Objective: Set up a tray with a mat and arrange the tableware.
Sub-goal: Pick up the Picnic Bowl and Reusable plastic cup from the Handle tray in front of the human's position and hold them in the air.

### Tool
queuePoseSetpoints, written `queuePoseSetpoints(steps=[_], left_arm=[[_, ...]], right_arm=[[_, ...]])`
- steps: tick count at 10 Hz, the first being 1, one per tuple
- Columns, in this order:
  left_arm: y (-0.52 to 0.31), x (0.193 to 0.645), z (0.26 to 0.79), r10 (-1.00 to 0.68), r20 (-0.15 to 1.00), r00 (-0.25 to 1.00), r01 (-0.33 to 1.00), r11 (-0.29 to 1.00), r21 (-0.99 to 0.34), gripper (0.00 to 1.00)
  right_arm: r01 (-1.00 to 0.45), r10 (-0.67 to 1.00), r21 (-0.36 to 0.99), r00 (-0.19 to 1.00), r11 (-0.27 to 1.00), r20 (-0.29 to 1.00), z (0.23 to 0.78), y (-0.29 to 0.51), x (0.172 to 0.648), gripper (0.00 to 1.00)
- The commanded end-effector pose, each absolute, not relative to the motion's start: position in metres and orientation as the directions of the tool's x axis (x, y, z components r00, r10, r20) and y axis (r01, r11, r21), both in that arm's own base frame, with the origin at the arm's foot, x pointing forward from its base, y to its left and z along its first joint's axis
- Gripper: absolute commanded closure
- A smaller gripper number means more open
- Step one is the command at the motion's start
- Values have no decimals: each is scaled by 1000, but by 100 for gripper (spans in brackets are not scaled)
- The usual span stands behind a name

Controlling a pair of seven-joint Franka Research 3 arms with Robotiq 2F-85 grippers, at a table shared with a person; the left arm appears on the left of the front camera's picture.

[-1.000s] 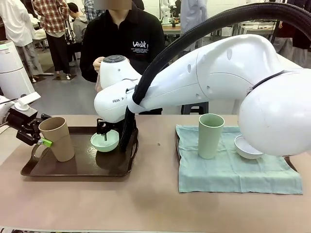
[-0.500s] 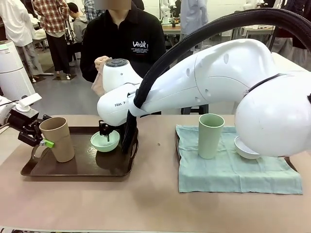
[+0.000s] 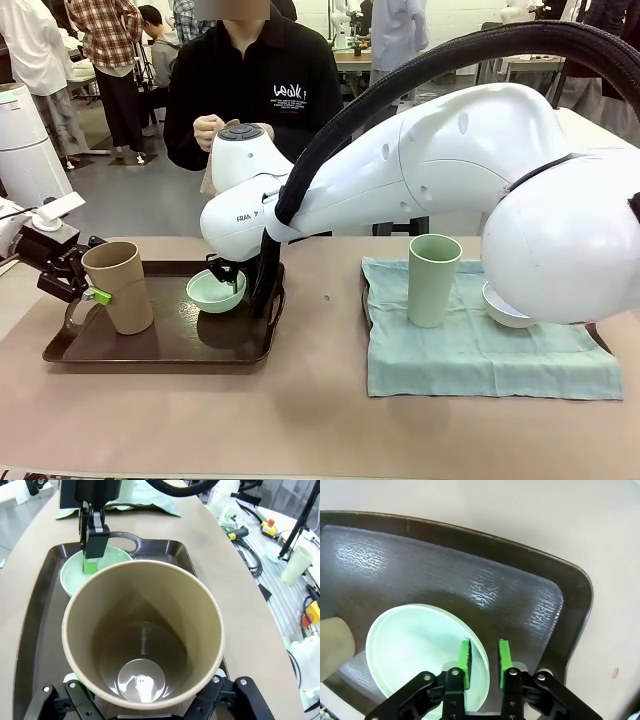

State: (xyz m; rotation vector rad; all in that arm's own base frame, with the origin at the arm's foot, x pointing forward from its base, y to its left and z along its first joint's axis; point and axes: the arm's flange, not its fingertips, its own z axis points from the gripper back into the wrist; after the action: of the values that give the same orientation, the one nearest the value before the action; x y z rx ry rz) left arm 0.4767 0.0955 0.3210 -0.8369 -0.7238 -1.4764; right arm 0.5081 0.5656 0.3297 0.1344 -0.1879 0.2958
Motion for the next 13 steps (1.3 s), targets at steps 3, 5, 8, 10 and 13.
queuePoseSetpoints(steps=[3, 5, 8, 10, 13], left_arm=[[98, 474, 318, -546, 837, -29, 996, -82, -19, 100], [99, 470, 324, -550, 835, -28, 998, -62, -7, 100], [101, 443, 382, -536, 840, -85, 996, -47, 71, 100], [105, 424, 429, -549, 827, -120, 991, -18, 132, 100], [113, 388, 515, -538, 816, -212, 964, 22, 265, 100]], right_arm=[[-301, 275, 80, 932, 950, 236, 338, 571, 516, 100], [-279, 259, 71, 943, 958, 210, 345, 569, 514, 100], [-291, 257, 128, 938, 948, 233, 413, 550, 490, 100], [-340, 279, 189, 916, 921, 289, 474, 532, 460, 100], [-377, 308, 168, 891, 911, 333, 545, 500, 411, 100]])
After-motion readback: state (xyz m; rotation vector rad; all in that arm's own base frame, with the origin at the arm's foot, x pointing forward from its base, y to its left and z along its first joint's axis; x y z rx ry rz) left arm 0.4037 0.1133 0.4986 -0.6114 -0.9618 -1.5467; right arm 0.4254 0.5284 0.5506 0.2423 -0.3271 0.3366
